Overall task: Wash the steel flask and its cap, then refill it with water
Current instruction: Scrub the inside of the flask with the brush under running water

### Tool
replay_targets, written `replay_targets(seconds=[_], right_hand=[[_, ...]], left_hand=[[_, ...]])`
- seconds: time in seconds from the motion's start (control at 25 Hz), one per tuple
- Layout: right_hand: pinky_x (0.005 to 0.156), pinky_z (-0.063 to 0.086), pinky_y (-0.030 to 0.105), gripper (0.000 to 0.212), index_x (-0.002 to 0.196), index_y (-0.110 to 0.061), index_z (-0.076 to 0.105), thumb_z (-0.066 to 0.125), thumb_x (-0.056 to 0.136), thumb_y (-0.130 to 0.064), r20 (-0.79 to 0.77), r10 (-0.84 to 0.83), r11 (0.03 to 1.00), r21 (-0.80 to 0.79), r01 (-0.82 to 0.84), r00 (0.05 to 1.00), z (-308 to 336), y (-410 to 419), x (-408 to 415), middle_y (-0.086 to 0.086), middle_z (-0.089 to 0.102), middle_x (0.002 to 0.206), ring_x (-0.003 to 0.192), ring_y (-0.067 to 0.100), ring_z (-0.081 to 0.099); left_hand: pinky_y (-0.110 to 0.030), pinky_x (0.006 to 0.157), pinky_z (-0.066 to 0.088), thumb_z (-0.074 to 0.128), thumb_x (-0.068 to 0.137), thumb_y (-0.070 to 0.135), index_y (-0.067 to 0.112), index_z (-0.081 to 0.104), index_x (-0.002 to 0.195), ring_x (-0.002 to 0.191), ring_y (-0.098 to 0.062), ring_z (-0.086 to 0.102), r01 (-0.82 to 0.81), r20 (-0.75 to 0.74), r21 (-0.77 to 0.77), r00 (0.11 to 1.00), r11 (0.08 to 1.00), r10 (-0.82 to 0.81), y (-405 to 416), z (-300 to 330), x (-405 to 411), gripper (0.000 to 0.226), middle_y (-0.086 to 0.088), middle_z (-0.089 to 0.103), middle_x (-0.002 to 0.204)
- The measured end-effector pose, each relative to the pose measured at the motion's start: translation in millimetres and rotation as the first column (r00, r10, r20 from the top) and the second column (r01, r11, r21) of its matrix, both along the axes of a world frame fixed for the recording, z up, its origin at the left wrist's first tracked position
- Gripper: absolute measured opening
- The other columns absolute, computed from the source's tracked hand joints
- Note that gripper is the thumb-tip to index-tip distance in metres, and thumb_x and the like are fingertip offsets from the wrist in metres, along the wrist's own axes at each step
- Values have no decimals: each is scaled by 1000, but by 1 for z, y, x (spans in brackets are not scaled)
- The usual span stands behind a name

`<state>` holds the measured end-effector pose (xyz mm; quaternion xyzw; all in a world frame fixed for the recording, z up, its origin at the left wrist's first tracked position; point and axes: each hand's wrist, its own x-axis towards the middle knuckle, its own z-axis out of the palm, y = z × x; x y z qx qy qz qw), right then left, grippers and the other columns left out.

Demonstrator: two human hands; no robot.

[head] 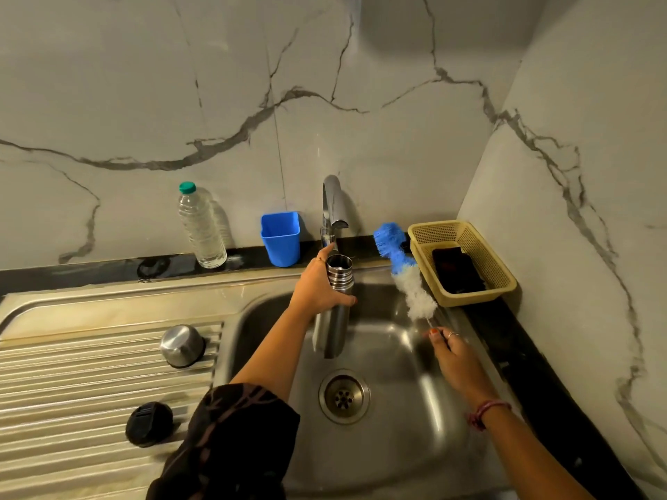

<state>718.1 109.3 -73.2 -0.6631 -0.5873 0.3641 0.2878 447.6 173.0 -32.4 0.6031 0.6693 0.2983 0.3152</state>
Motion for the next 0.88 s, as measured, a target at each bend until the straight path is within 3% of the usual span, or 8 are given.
replay_targets(seconds=[0.12, 0.28, 0.52, 0.64, 0.8, 0.88], right_hand=[[68, 46, 25, 29, 105, -11, 67, 44, 99, -28, -28, -18, 1000, -20, 17, 999, -6, 2, -1, 4, 66, 88, 83, 20, 63], [54, 37, 17, 25, 98, -13, 66, 45, 99, -27, -37, -13, 999, -46, 12, 999, -8, 0, -5, 2, 65, 76, 58, 6, 51], [54, 41, 23, 27, 97, -14, 67, 44, 99, -29, -35, -21, 998, -68, 18, 999, -13, 4, -10, 20, 66, 82, 59, 15, 52], [51, 39, 18, 27, 99, -11, 67, 45, 99, -27, -34, -11, 998, -65, 9, 999, -9, 4, -16, 19, 66, 82, 59, 14, 52], [54, 41, 23, 28, 94, -10, 66, 45, 98, -28, -75, -12, 997, -82, 6, 997, -10, 5, -19, 30, 64, 90, 68, 23, 52], [55, 41, 24, 26, 95, -12, 66, 45, 98, -28, -86, -20, 995, -95, 11, 996, -11, 5, -18, 28, 64, 85, 66, 22, 51]], left_hand=[[-43, 107, 44, 92, 52, 30, 27, 11, 156, 127, -24, 51, 34, -39, -30, 999, 999, -35, 15, 1, 3, 131, -6, 50, 139], [-42, 108, 43, 93, 52, 29, 28, 5, 157, 127, -26, 50, 46, -51, -68, 997, 997, -50, 29, 1, 0, 137, -8, 49, 140], [-46, 110, 40, 93, 53, 31, 30, 1, 157, 130, -28, 47, 76, -138, -91, 987, 993, -88, 37, 2, -9, 139, -6, 55, 138], [-46, 111, 39, 93, 55, 30, 29, 1, 157, 132, -30, 46, 108, -168, -123, 978, 987, -128, 39, 2, -9, 137, -8, 54, 140], [-44, 112, 37, 93, 56, 30, 27, -2, 157, 135, -31, 42, 99, -175, -130, 977, 987, -121, 42, -1, -6, 138, -11, 49, 144], [-41, 110, 39, 93, 56, 29, 27, -4, 157, 131, -29, 45, 91, -177, -129, 978, 988, -113, 42, -2, -5, 139, -12, 50, 141]])
